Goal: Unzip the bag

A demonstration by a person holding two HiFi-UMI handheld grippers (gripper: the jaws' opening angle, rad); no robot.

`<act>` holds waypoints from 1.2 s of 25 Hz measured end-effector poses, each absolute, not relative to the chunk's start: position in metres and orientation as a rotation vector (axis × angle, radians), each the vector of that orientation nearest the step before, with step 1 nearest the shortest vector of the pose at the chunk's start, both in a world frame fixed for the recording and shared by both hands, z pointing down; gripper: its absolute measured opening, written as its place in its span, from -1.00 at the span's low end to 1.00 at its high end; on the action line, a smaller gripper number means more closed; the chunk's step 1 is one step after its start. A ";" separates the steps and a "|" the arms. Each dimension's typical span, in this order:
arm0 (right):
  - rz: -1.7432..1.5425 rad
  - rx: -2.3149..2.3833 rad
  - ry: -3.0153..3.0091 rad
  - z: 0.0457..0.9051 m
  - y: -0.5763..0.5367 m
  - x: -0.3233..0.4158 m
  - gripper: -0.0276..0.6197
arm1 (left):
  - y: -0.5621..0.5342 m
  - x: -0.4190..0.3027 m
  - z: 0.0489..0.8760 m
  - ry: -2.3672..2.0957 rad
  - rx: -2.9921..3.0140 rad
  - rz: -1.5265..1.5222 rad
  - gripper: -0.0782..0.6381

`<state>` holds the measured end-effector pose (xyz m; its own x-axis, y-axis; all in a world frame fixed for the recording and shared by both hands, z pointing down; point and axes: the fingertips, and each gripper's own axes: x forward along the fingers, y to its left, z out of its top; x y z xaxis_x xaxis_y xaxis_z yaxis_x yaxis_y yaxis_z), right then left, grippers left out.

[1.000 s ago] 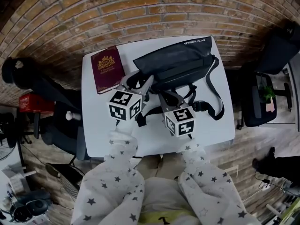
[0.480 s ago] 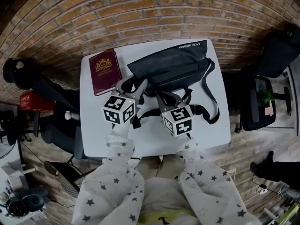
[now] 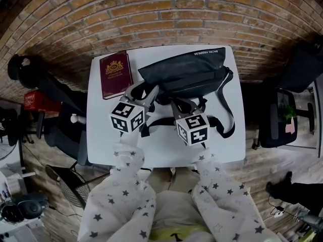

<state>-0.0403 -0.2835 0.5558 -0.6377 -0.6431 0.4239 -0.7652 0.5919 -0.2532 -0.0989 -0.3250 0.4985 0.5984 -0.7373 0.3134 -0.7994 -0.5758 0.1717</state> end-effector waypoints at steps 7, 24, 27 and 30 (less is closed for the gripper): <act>0.636 1.177 -2.534 0.557 -0.292 -0.025 -0.87 | -0.326 -0.094 0.500 -1.264 2.529 0.293 -0.39; 0.648 1.392 -2.444 0.554 -0.321 0.048 -0.87 | -0.329 -0.101 0.501 -1.312 2.511 0.276 -0.39; 0.642 1.412 -2.434 0.553 -0.323 0.057 -0.87 | -0.328 -0.102 0.501 -1.321 2.508 0.273 -0.39; 0.634 1.427 -2.424 0.552 -0.325 0.064 -0.87 | -0.328 -0.103 0.501 -1.329 2.504 0.269 -0.39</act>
<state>0.0638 -0.3249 0.5522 -0.4849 -0.7623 0.4286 -0.8745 0.4229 -0.2374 -0.1033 -0.3284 0.5015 0.5566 -0.7757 0.2977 -0.8304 -0.5311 0.1685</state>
